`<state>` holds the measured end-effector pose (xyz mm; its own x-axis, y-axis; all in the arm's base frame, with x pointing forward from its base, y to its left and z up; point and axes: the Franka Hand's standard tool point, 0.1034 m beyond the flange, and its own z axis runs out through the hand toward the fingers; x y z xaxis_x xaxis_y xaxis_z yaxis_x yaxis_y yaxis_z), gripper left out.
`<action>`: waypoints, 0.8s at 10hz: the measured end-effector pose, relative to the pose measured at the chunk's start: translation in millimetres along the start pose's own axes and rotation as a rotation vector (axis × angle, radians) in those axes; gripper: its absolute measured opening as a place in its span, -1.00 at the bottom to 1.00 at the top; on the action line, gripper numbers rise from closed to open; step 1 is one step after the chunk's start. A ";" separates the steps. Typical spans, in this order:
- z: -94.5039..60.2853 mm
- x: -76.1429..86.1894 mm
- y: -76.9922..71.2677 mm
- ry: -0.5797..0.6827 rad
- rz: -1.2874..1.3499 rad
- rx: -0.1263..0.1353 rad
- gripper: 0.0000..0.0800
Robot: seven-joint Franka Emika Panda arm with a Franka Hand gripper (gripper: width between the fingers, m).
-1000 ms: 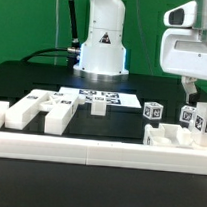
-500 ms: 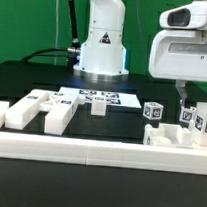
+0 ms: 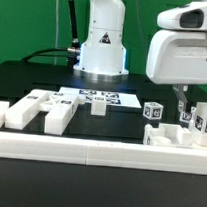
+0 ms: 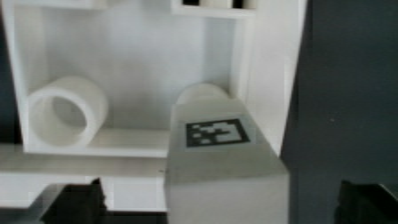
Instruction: Assemble chair
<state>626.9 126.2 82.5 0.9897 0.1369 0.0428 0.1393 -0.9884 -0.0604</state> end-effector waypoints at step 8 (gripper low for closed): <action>0.0 0.1 0.1 0.000 0.041 -0.002 -0.28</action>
Offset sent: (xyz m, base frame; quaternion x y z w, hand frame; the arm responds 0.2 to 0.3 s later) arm 0.0000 0.0000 0.0000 0.0000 0.0000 0.0000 1.0000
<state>627.0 126.1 82.6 0.9945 0.0962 0.0408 0.0985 -0.9933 -0.0600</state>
